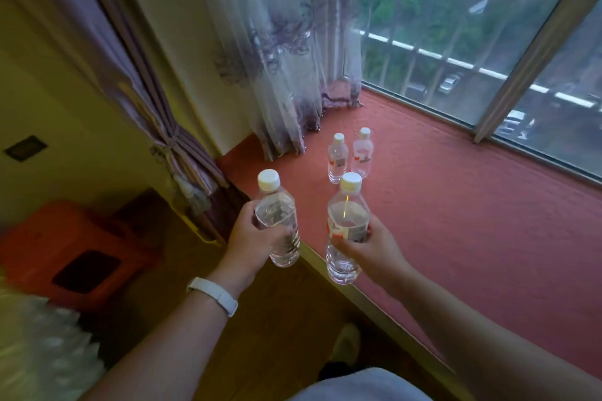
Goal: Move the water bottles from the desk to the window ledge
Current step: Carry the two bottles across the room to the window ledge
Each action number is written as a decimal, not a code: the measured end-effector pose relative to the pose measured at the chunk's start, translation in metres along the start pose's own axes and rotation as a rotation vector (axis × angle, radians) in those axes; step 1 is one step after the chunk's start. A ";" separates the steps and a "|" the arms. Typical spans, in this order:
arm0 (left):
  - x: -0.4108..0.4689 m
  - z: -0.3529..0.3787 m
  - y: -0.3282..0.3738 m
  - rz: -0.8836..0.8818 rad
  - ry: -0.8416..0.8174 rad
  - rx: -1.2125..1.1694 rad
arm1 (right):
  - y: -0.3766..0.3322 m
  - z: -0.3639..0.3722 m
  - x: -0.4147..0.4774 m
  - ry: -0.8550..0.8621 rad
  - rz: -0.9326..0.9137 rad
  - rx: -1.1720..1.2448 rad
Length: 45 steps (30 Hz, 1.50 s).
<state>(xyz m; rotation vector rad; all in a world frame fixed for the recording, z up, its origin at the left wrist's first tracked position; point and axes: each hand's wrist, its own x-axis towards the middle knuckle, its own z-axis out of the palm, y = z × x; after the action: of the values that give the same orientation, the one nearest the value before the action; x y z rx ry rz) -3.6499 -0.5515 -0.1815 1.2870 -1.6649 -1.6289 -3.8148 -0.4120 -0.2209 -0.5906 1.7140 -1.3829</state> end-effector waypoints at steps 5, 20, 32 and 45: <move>0.058 0.038 0.013 0.053 -0.121 0.146 | -0.005 -0.035 0.047 0.062 -0.025 -0.003; 0.189 0.164 0.012 0.096 -0.503 0.351 | 0.011 -0.116 0.101 0.497 0.089 0.011; 0.296 0.247 -0.034 0.141 -0.730 0.401 | 0.048 -0.149 0.183 0.696 0.187 0.048; 0.341 0.321 -0.103 0.196 -0.747 0.451 | 0.116 -0.178 0.253 0.789 0.215 -0.031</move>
<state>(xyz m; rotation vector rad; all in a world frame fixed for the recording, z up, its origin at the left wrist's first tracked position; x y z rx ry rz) -4.0442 -0.6675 -0.4290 0.6597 -2.6240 -1.7883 -4.0828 -0.4784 -0.4017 0.1719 2.3229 -1.5352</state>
